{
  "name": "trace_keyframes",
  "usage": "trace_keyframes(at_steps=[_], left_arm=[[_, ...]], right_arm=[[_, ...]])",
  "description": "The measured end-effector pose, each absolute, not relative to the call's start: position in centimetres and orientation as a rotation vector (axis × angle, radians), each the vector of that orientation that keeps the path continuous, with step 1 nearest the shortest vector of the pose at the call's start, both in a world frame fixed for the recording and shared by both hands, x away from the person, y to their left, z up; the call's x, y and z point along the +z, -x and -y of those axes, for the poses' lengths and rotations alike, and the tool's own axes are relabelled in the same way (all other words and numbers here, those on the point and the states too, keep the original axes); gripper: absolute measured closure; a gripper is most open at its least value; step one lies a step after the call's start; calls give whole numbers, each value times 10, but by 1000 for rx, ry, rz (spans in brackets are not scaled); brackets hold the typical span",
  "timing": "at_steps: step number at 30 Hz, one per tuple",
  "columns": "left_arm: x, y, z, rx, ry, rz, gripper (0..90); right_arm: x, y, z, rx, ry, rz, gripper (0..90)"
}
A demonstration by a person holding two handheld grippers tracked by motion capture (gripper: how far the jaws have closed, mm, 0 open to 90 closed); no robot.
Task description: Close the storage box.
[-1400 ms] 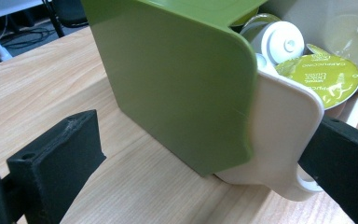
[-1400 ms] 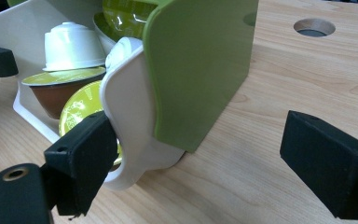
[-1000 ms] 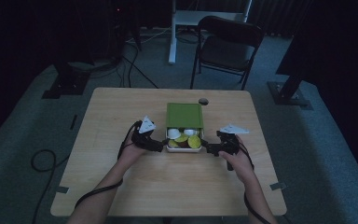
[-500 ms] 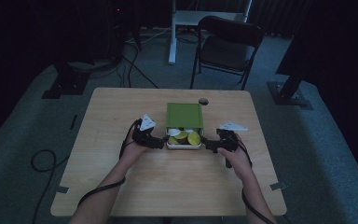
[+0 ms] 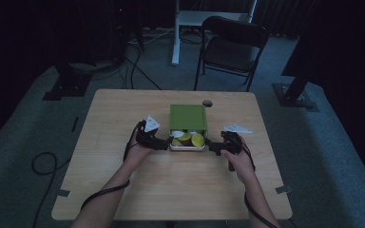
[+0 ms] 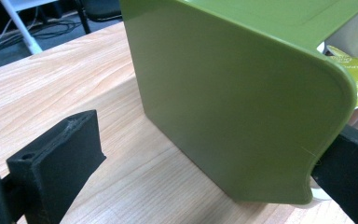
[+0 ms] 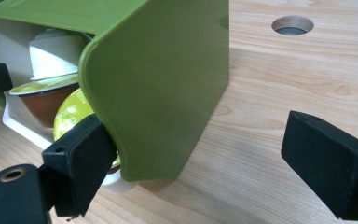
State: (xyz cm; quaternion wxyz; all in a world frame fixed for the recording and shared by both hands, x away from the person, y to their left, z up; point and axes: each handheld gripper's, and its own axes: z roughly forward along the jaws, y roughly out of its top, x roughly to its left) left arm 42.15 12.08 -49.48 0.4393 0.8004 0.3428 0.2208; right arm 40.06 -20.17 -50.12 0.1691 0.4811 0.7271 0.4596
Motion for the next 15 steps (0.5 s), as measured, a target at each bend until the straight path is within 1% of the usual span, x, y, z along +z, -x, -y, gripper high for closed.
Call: trace_keyframes(at_steps=[6, 15], left_arm=[[-494, -419, -120, 552, -1989, -853, 8], [-492, -411, -117, 490, -1978, -822, 8]], right_arm=[[-502, -399, 201, 1314, -1375, -2050, 103], [-503, -396, 201, 1325, -1391, -2047, 103]])
